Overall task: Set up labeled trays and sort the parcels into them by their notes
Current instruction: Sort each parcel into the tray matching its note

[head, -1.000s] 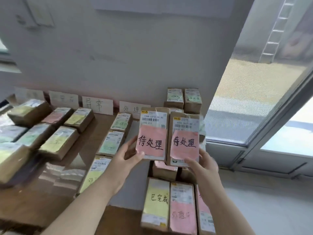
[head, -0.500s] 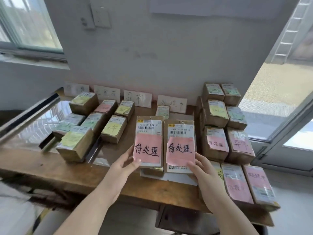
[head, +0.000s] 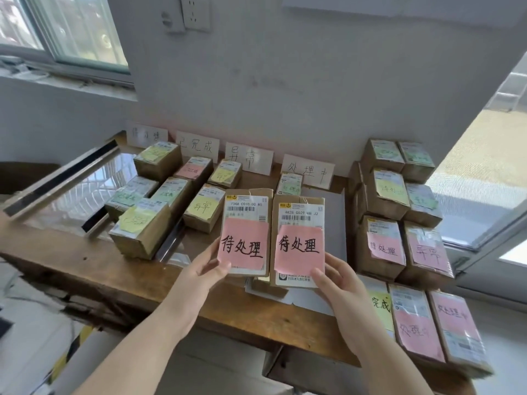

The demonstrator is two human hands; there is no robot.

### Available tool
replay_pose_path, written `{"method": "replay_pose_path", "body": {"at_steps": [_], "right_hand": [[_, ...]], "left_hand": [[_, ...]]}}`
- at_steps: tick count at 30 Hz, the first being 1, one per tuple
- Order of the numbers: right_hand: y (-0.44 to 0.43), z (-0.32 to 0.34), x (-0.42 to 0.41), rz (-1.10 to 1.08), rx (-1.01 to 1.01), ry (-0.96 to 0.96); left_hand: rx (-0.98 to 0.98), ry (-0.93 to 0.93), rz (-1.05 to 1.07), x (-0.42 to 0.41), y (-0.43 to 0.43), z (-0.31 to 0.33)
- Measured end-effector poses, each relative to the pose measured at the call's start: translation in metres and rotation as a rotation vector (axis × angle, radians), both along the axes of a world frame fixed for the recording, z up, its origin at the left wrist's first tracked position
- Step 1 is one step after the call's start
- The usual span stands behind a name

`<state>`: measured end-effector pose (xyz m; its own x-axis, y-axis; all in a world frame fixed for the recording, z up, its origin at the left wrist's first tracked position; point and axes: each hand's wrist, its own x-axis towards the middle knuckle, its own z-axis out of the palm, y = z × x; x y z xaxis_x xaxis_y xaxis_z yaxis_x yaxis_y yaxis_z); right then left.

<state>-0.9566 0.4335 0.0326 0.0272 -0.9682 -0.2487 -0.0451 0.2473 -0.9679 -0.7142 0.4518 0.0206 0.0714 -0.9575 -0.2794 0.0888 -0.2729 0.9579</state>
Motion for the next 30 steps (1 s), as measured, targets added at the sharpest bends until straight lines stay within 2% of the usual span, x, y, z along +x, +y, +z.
{"method": "replay_pose_path", "body": {"at_steps": [8,14,22,30], "right_hand": [[-0.051,0.003,-0.008,0.016,-0.010,-0.080],[-0.090,-0.005,0.005,0.062,0.012,-0.074],[-0.103,-0.006,0.080,0.059,0.062,-0.024],[-0.099,0.003,0.209,0.005,-0.005,0.081]], "left_hand": [[0.023,0.146,0.106,-0.009,-0.046,0.010],[0.022,0.178,0.185,0.005,-0.057,0.012],[0.059,0.120,0.179,0.064,-0.067,0.002],[-0.014,0.064,0.117,0.194,-0.078,0.012]]}}
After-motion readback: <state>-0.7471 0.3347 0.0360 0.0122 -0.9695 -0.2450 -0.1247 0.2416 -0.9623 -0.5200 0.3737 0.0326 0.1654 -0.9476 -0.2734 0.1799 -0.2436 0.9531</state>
